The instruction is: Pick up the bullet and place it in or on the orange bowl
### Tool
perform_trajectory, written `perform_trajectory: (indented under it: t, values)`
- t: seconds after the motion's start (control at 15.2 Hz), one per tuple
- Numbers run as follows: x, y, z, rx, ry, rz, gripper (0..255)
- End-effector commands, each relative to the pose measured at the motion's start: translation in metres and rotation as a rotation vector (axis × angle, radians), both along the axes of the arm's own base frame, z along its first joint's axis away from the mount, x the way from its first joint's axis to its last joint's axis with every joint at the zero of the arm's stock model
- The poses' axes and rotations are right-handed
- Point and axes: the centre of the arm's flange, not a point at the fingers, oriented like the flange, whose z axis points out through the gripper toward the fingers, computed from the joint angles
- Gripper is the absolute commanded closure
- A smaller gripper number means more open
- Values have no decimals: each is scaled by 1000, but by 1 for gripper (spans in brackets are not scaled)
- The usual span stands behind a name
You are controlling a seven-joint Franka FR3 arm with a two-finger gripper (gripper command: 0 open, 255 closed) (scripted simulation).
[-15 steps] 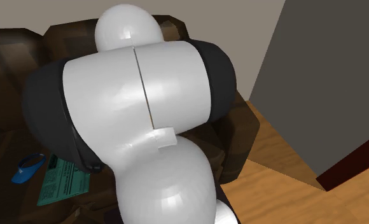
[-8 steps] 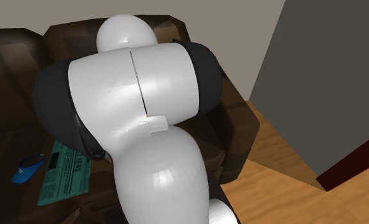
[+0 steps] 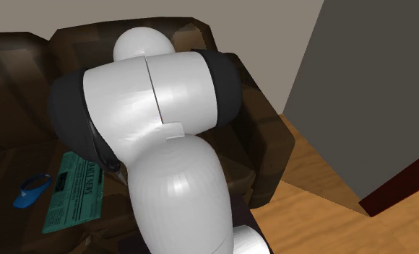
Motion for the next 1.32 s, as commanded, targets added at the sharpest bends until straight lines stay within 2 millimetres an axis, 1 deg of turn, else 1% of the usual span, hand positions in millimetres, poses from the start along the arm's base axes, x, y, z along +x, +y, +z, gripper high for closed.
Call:
perform_trajectory:
  t: [0.0, 0.4, 0.46, 0.79, 0.99, 1.06, 1.25]
  values:
    - [-1, -1, -6, 0, 7, 0, 255]
    - [-1, -1, -6, 0, 7, 0, 255]
    - [-1, 0, -6, 0, 7, 0, 0]
    - [-1, -1, -6, 0, 7, 0, 0]
    - [-8, 5, 33, 0, 7, 0, 0]
    - [-10, 6, 43, 0, 7, 0, 0]
    - [-10, 6, 43, 0, 7, 0, 0]
